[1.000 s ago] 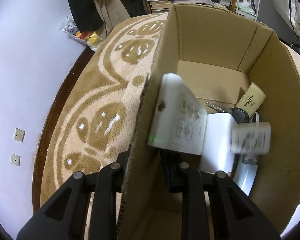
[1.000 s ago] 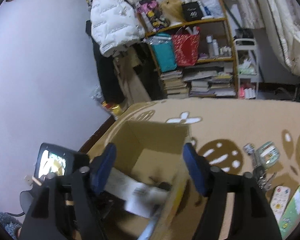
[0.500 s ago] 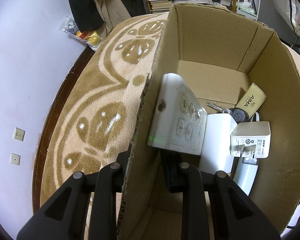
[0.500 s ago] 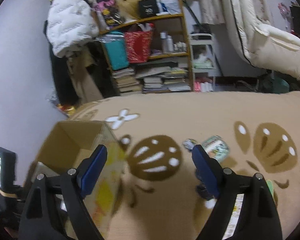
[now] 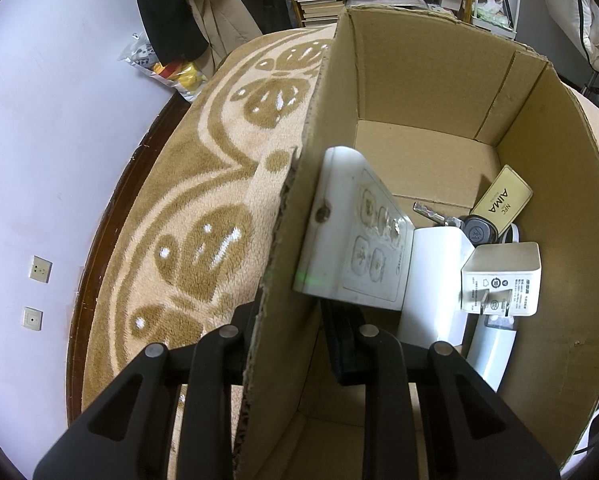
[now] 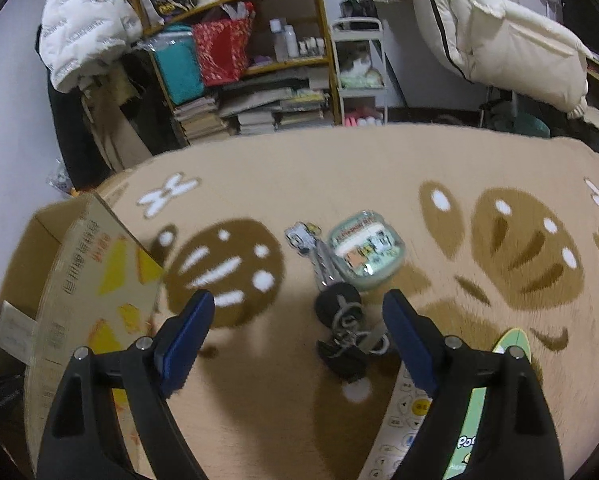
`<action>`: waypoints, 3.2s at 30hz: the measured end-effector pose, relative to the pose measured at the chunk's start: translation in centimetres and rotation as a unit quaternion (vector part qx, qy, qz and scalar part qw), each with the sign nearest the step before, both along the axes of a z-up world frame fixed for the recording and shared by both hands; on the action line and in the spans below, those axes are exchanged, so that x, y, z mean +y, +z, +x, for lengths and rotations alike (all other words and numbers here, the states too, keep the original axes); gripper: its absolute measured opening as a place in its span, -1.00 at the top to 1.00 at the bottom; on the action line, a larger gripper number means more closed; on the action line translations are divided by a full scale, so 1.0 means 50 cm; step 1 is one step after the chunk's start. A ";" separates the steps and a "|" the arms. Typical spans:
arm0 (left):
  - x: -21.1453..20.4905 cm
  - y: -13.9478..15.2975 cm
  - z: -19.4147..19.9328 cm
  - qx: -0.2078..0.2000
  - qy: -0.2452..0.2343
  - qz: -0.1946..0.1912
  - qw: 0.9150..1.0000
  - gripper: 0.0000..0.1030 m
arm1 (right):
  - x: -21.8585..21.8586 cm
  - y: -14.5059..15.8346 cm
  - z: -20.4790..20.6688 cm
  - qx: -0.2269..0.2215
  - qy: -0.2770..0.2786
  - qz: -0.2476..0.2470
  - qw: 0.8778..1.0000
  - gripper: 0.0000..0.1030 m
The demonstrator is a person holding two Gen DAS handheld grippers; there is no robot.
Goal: Organize rigid objects
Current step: 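Grasp the key ring with the right tool, then carry the keys into the box and open the right tool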
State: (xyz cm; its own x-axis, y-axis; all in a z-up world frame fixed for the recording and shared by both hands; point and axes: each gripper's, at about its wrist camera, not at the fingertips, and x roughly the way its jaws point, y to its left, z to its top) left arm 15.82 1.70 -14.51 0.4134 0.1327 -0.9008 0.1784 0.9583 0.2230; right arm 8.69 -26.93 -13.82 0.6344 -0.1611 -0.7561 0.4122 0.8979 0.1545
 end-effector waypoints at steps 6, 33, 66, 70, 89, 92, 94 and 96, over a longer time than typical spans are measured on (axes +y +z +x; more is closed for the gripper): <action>0.000 0.001 0.000 0.000 -0.001 0.002 1.000 0.54 | -0.025 -0.033 0.002 0.027 -0.016 0.007 0.999 -0.59; 0.000 0.000 0.001 0.001 0.000 0.001 1.000 0.54 | -0.047 -0.083 0.005 0.040 -0.020 0.016 0.999 0.57; 0.002 -0.004 0.001 0.002 0.001 0.001 1.000 0.54 | 0.170 0.234 -0.021 -0.160 0.089 -0.035 0.982 0.82; 0.001 -0.003 0.001 0.002 0.001 0.001 1.000 0.53 | 0.208 0.259 -0.025 -0.176 0.121 -0.033 0.976 0.82; 0.006 -0.004 0.004 0.006 0.003 -0.006 1.000 0.52 | 0.328 0.171 0.015 -0.138 0.216 -0.038 0.966 0.82; 0.005 -0.004 0.004 0.007 0.004 -0.006 1.000 0.52 | 0.312 0.173 0.013 -0.140 0.205 -0.037 0.968 0.82; 0.006 -0.004 0.005 0.007 0.003 -0.005 1.000 0.52 | 0.299 0.177 0.011 -0.144 0.193 -0.038 0.970 0.81; 0.006 -0.004 0.005 0.007 0.003 -0.005 1.000 0.51 | 0.281 0.181 0.007 -0.148 0.177 -0.042 0.972 0.79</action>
State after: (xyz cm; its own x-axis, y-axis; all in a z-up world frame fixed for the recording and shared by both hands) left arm 16.08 1.97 -14.71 0.4007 0.1254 -0.9076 0.1754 0.9618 0.2103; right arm 9.04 -12.89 -4.78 0.8491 0.0536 -0.5256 0.0230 0.9901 0.1382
